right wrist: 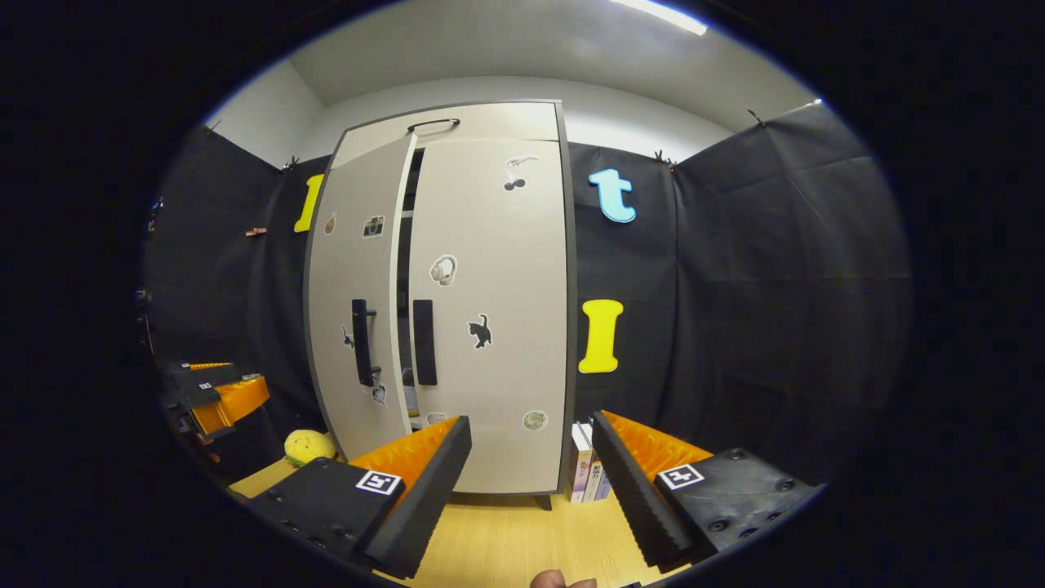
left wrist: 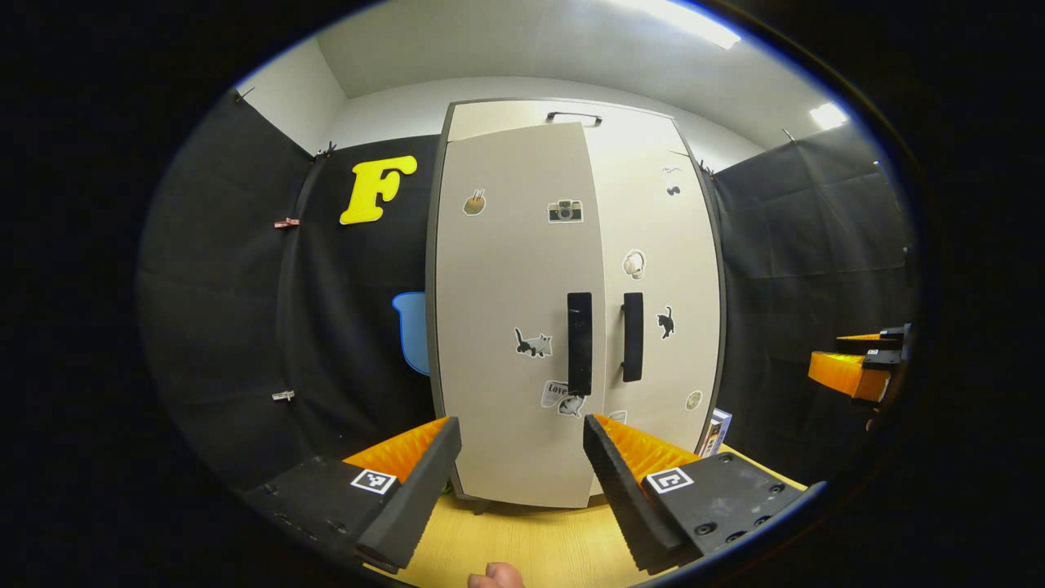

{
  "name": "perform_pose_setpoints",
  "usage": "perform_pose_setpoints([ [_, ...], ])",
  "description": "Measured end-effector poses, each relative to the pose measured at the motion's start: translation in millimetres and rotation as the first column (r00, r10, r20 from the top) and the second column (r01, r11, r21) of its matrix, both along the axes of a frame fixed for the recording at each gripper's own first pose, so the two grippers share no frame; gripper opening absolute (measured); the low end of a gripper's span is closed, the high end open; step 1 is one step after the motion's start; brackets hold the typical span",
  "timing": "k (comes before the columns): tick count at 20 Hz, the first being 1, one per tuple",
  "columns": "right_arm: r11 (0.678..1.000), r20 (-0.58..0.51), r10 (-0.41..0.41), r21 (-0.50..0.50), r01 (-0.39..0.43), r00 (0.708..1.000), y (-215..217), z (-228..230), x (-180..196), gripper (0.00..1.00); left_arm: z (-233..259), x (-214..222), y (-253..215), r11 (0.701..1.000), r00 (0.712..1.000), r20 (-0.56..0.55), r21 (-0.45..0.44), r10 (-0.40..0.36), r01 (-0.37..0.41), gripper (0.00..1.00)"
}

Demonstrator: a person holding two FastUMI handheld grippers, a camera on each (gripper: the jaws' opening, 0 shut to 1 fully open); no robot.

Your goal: Grab one shoe with the right hand and put it into the shoe cabinet, grab the other shoe with the left hand and put it into the shoe cabinet; then close the right door with the right hand and the left door with the left hand.

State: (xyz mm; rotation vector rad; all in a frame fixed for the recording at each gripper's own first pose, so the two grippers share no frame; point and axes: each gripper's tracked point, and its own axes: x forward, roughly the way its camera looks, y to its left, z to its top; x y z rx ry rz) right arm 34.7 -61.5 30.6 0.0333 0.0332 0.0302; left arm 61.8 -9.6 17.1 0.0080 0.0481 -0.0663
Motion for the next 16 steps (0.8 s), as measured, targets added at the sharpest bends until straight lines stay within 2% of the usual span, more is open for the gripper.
perform_pose_setpoints([
  [16,1.000,0.005,0.010,0.000,-0.010,1.000,2.1,1.3,-8.6,0.98,2.4,-2.7,0.2,1.000,1.000,0.010,-0.006,-0.005,0.005,0.95],
])
